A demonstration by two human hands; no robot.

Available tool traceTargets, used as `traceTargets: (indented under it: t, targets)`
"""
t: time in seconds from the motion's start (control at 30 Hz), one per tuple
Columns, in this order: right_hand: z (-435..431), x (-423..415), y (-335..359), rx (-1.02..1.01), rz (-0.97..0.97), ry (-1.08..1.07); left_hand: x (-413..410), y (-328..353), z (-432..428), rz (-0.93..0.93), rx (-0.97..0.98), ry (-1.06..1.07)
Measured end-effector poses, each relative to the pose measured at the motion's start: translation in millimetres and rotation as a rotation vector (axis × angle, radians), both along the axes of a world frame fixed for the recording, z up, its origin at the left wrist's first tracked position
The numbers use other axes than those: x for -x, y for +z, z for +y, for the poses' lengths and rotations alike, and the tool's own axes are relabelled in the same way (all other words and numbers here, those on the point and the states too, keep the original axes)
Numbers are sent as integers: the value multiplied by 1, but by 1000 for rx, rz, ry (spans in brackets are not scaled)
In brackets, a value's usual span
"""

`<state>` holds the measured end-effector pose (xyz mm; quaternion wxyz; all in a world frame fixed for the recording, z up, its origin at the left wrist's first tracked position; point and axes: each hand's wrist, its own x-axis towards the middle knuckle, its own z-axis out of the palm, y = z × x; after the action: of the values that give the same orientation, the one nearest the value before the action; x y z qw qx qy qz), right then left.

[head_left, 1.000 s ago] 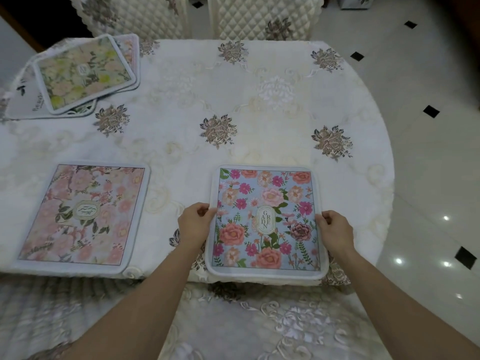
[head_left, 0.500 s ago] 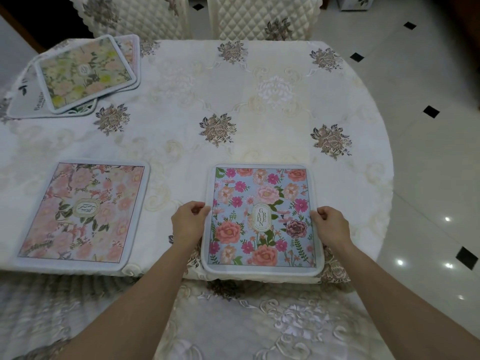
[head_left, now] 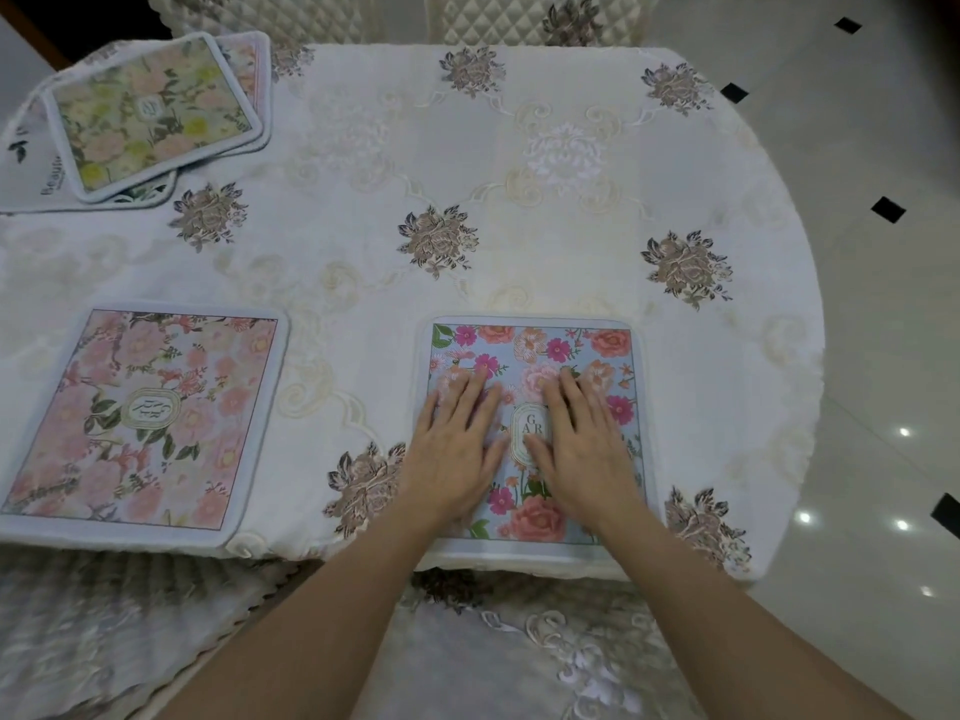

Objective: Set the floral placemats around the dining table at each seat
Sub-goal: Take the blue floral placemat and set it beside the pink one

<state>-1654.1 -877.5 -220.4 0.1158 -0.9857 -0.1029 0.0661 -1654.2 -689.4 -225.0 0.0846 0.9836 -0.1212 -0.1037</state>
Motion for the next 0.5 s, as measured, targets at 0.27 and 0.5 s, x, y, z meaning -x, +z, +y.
traceTargets:
  t: [0.27,0.5]
  targets:
    - [-32,1,-9,111,6,6,-1,-9,8,-17,13,96]
    - [-44,3,2,59,84,-13,-5,5,6,87,17,107]
